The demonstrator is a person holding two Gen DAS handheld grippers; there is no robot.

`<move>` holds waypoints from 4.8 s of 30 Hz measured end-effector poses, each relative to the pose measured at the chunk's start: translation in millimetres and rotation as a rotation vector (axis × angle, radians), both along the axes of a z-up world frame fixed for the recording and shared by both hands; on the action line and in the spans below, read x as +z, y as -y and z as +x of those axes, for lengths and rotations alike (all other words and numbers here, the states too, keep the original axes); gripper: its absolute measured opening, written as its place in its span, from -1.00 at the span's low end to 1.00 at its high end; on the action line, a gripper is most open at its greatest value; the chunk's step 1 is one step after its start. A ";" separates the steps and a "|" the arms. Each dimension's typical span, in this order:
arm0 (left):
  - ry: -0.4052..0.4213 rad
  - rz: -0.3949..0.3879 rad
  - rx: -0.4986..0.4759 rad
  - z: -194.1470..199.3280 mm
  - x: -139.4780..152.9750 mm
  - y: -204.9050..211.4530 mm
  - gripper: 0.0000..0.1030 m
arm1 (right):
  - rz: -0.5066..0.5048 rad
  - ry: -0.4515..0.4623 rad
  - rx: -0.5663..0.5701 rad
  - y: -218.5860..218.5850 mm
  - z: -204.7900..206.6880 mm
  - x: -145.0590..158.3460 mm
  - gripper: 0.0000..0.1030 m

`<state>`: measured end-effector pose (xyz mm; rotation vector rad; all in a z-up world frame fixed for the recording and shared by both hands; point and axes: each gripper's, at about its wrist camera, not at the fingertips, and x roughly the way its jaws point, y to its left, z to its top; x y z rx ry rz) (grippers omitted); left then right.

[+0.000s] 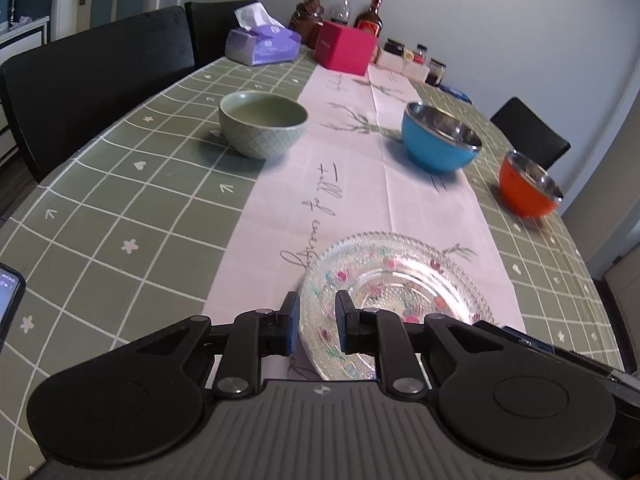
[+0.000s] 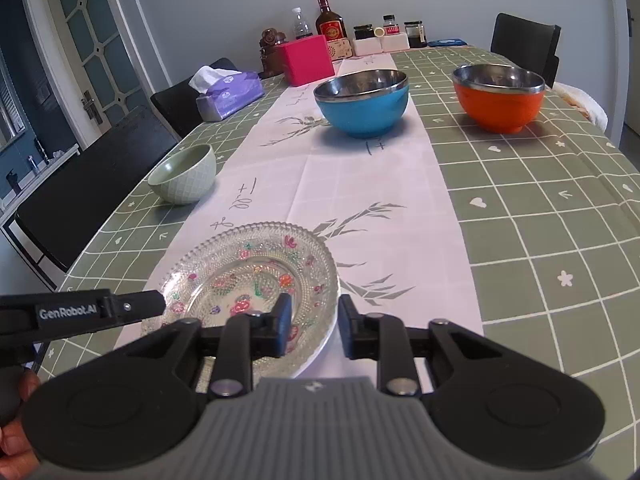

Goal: Organize plates and bowls
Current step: 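Lift the glass plate with both grippers and carry it over the plate stack, then lower the glass plate onto the plate stack and open both grippers, then move both grippers to the orange bowl and pinch its rim, then lift the orange bowl with both grippers and carry it toward the plate stack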

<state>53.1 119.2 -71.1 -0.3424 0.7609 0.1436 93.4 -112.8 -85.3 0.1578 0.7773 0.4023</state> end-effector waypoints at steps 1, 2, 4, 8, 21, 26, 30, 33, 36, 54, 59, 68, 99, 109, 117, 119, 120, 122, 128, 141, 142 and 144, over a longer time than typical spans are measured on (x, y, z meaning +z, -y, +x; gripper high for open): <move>0.004 -0.003 0.005 -1.0 0.4 -1.8 -0.49 | 0.003 0.001 -0.006 1.4 -0.7 0.4 -0.28; 0.005 -0.009 0.009 -1.5 0.2 -3.8 -0.46 | 0.010 -0.001 -0.014 3.4 -1.1 0.8 -0.24; 0.001 -0.029 0.013 -2.7 -1.0 -7.1 -0.40 | 0.029 -0.015 -0.028 7.8 -1.5 0.7 -0.18; -0.024 -0.070 0.011 -7.2 -5.8 -9.7 -0.36 | 0.081 -0.068 -0.037 16.3 -6.1 -2.9 -0.17; -0.037 -0.116 -0.004 -10.6 -11.6 -4.6 -0.71 | 0.183 -0.127 -0.001 17.0 -13.8 -8.7 -0.75; -0.042 -0.112 -0.011 -9.7 -11.0 -5.6 -0.71 | 0.181 -0.124 0.004 16.5 -12.6 -9.5 -0.75; -0.035 -0.111 0.000 -9.3 -6.4 -10.1 -0.69 | 0.191 -0.129 0.006 20.1 -12.0 -7.7 -0.64; -0.003 -0.049 0.012 -9.4 3.4 -11.0 -0.65 | 0.170 -0.098 -0.008 25.8 -11.4 -2.2 -0.45; 0.020 -0.024 -0.021 -2.7 13.9 -10.0 -0.58 | 0.149 -0.083 -0.030 36.4 -5.2 3.8 -0.35; -0.017 0.015 -0.382 111.1 73.1 83.7 -0.57 | -0.060 -0.033 -0.124 121.4 96.3 67.1 -0.29; 0.001 0.068 -0.463 148.4 83.4 121.1 -0.57 | -0.082 -0.043 -0.159 142.8 133.4 75.0 -0.18; -0.089 0.099 -0.539 226.3 66.1 172.9 -0.49 | -0.073 -0.110 -0.259 166.5 211.8 66.1 -0.18; -0.145 0.019 -0.373 334.7 1.8 208.9 -0.55 | 0.001 -0.259 -0.366 165.0 318.0 16.7 -0.67; -0.160 0.121 -0.372 293.3 31.7 205.6 -0.59 | -0.011 -0.317 -0.330 155.5 290.6 34.6 -0.78; -0.190 0.119 -0.368 234.8 64.9 185.6 -0.59 | 0.007 -0.350 -0.274 142.1 232.3 65.0 -0.79; -0.206 0.083 -0.363 218.8 70.1 179.2 -0.60 | -0.005 -0.344 -0.260 139.4 214.3 71.9 -0.79; -0.209 0.073 -0.364 210.2 71.9 177.1 -0.59 | -0.011 -0.345 -0.252 138.7 204.5 75.0 -0.79; -0.214 0.061 -0.369 193.8 74.3 175.0 -0.60 | -0.022 -0.350 -0.237 138.6 184.9 78.6 -0.78; -0.221 0.029 -0.390 146.5 70.6 172.9 -0.59 | -0.059 -0.399 -0.203 140.2 133.3 72.4 -0.78; -0.333 -0.068 -0.407 99.8 28.7 170.2 -0.59 | -0.114 -0.458 -0.189 149.1 77.9 51.5 -0.78; -0.339 -0.073 -0.408 97.3 25.9 169.7 -0.59 | -0.118 -0.458 -0.187 149.0 76.8 51.2 -0.78; -0.348 -0.079 -0.406 94.1 22.2 169.0 -0.59 | -0.120 -0.458 -0.187 148.4 75.1 50.4 -0.79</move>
